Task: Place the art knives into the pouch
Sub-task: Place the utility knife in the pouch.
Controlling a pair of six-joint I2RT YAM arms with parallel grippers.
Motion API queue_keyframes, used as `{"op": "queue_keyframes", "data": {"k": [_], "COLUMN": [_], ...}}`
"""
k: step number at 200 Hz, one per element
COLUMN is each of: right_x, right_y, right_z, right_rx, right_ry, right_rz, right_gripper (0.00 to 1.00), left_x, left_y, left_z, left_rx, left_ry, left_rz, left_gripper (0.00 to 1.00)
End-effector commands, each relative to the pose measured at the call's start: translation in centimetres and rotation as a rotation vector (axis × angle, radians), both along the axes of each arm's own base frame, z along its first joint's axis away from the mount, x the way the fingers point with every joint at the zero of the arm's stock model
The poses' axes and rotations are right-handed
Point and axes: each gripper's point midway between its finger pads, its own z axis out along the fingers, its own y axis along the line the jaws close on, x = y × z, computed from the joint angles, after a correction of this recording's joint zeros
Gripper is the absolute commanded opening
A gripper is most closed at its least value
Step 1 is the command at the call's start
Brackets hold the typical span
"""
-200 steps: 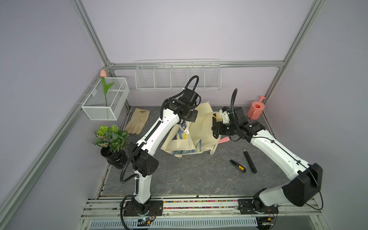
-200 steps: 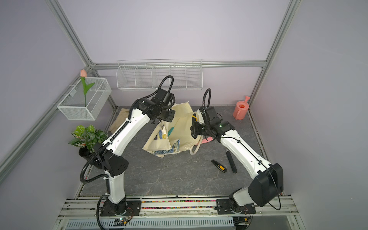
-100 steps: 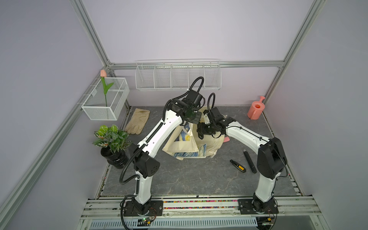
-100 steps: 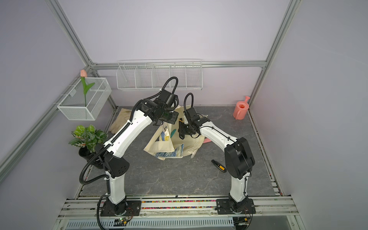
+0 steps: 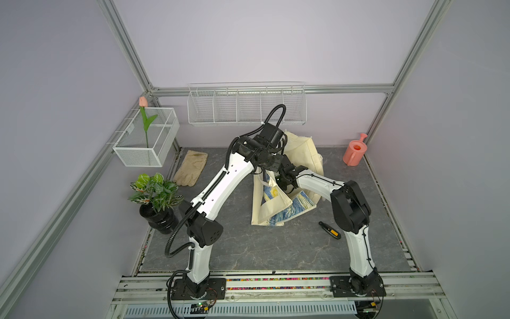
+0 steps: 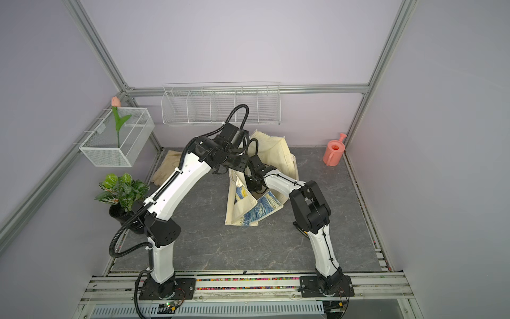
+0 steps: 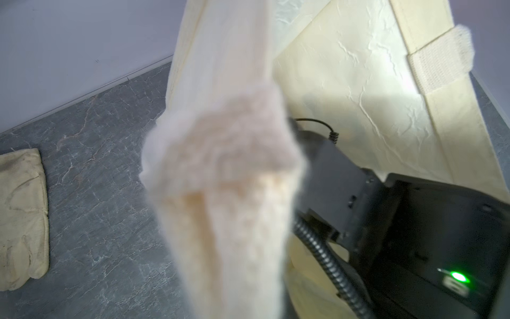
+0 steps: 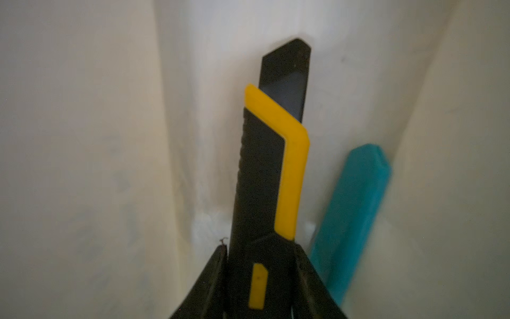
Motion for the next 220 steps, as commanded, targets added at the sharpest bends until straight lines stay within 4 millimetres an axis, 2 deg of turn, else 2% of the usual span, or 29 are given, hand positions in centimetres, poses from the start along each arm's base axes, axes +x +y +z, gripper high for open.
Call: {"op": "queue_keyframes", "data": {"k": [1,68,103,147,220], "right_x": [-0.1,-0.8,-1.2,-1.9,-2.9], "right_y": [1.2,2.2,3.0,5.0,8.5], "right_z": [0.4,0.5,-0.7,-3.0,-5.3], "right_rx": [0.031,0.022,0.021,0.055,0.128], "right_ry": [0.007,0.005,0.029,0.072,0.083], "right_rz": [0.021,0.057,0.069,0.059,0.049], "right_gripper": [0.39,0.41,0.41,0.41,0.41], "left_x": [-0.2,0.1,0.6,0.9,1.4], "left_y": [-0.4,-0.2,1.4,2.8,3.7], "left_z": [1.7,0.4,0.3,2.3,5.0], "left_rx": [-0.022,0.003,0.058,0.072,0.052], "left_ry": [-0.040,-0.031,-0.064,-0.125,-0.173], "left_rz": [-0.017,-0.002,0.062,0.078,0.099], "left_gripper": [0.00,0.00,0.00,0.00,0.00]}}
